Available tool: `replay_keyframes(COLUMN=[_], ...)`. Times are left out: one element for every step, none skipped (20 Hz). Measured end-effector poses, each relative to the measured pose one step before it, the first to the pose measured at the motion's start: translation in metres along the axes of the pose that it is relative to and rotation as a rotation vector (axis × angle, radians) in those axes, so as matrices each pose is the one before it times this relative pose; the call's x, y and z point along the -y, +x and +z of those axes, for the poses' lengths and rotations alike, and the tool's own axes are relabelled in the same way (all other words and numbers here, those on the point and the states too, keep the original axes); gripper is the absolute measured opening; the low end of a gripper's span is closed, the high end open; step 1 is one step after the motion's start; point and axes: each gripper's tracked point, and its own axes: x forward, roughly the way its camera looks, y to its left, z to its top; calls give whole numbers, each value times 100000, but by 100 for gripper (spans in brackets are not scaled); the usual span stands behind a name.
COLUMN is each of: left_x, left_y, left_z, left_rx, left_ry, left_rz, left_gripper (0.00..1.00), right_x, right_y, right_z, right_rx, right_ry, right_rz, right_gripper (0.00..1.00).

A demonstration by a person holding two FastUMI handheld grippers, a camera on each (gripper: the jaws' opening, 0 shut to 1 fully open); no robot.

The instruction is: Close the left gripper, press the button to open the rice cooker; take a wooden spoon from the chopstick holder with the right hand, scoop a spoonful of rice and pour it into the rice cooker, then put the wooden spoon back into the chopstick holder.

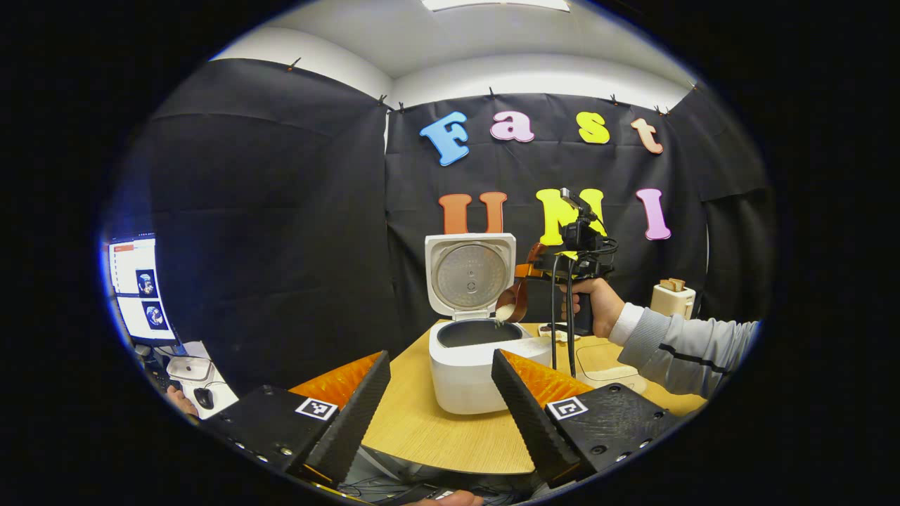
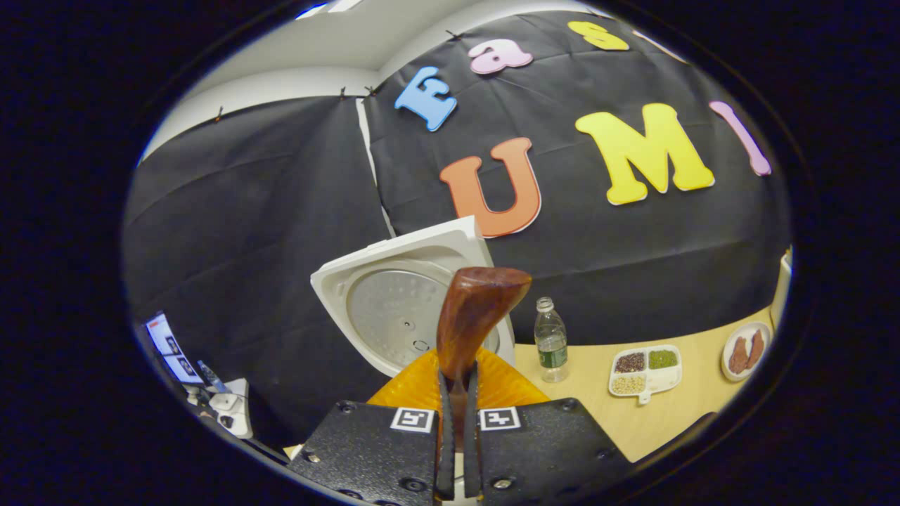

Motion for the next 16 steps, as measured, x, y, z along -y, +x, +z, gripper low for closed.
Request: replay_keyframes(left_x=[-133,16,-171,-151,-1,142,168,171,15,219,68,54,-197,-78,69,103], left_y=[262,123,-38,-45,68,133,114,191,-185,113,-59,62,-15,-2,-51,49], left_z=[229,-1,-44,-44,-182,-124,-34,-44,-117,-42,-88,-4,233,17,32,97], left_rx=[-302,203,63,215,20,-180,-453,-313,-201,-162,-122,-79,145,184,367,210], left_ry=[-1163,-924,-10,623,834,751,464,38,-101,-244,-375,-277,-155,-219,-241,-220], left_rz=[43,-109,-59,414,237,-183,-336,-375,-555,-425,-130,-40,105,231,-108,-356], left_gripper=[93,93,93,93,93,93,93,93,93,93,93,93,93,93,93,93], right_x=[-531,-484,-546,-657,-705,-559,-564,-383,-397,-198,-75,40,-16,188,277,349], right_y=[40,90,227,206,226,120,30,-87,-122,44,-64,-104,44,-161,-313,-482], right_z=[-4,105,-50,-173,-376,-109,-28,25,-115,-73,-152,-59,-63,148,213,308], right_rx=[15,611,590,178,-225,373,366,515,460,478,91,224,35,155,716,871], right_ry=[-4626,-5468,-5702,-5623,-5850,-5588,-5809,-5479,-4657,-3498,-1866,94,1257,802,462,111], right_rz=[-322,166,394,977,1148,691,175,-121,-243,-467,-468,-93,5,-430,-1028,-925], right_gripper=[11,10,11,11,10,10,11,10,11,10,10,10,10,10,10,10])
